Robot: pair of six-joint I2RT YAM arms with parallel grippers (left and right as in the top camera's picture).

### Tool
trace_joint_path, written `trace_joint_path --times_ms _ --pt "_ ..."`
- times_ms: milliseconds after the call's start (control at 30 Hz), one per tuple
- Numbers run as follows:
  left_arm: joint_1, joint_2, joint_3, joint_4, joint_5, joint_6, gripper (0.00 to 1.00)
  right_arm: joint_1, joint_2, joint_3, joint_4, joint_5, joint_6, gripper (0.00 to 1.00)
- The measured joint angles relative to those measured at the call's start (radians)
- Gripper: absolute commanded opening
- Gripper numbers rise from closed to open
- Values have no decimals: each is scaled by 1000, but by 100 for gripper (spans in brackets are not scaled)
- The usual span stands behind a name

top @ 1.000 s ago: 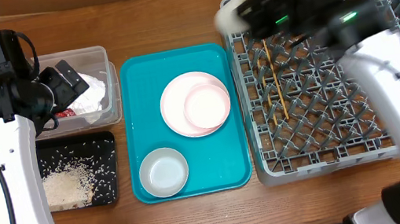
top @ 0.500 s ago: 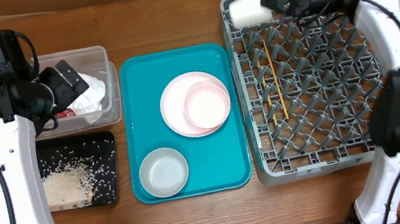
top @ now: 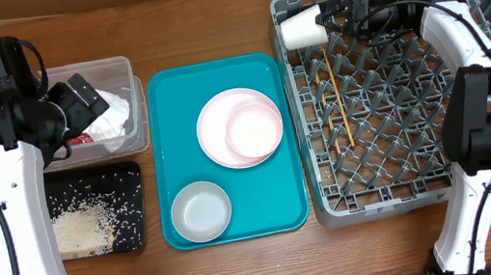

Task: Sort waste into correct bins and load items into the dishwasher
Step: 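Carry the cup to the rack's back row and set it upside down, then release the cup and move the right gripper back to the plates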

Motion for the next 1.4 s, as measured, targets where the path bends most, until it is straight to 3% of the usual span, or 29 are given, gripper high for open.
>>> trace_joint_path --times_ms 300,1000,1400 --pt "0 0 0 0 0 0 100 0 0 0 -10 19 -18 4" --pt "0 0 0 0 0 0 100 -58 0 2 -255 128 -175 4" --pt "0 0 0 0 0 0 100 -145 2 2 -392 212 -203 15"
